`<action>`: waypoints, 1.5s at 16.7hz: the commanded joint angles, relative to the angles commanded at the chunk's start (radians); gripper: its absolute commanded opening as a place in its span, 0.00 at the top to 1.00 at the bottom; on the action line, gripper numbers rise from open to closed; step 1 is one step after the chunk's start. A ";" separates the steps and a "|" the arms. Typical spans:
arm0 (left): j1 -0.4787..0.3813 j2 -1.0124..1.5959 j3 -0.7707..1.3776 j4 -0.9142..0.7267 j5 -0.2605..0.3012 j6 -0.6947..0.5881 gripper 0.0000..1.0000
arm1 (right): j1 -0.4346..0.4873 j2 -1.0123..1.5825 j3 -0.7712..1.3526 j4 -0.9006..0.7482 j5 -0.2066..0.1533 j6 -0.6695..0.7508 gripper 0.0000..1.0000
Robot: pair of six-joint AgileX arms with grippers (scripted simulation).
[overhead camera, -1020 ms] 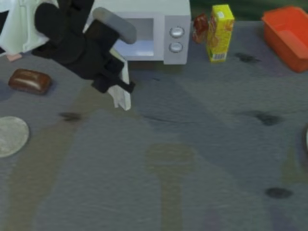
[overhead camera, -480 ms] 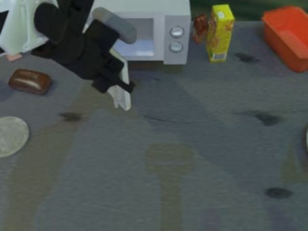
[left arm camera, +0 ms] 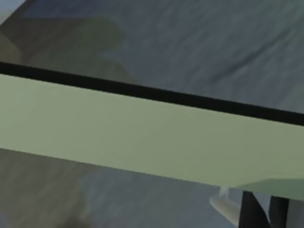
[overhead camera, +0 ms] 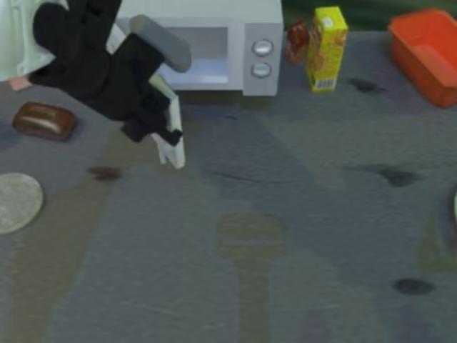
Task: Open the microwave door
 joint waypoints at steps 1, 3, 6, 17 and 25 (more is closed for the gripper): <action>0.009 -0.004 -0.004 -0.005 0.011 0.026 1.00 | 0.000 0.000 0.000 0.000 0.000 0.000 0.00; 0.025 -0.016 -0.008 -0.010 0.030 0.064 1.00 | 0.000 0.000 0.000 0.000 0.000 0.000 0.00; 0.029 -0.020 -0.008 -0.010 0.036 0.072 1.00 | 0.000 0.000 0.000 0.000 0.000 0.000 0.00; 0.029 -0.020 -0.008 -0.010 0.036 0.072 1.00 | 0.000 0.000 0.000 0.000 0.000 0.000 0.00; 0.029 -0.020 -0.008 -0.010 0.036 0.072 1.00 | 0.000 0.000 0.000 0.000 0.000 0.000 0.00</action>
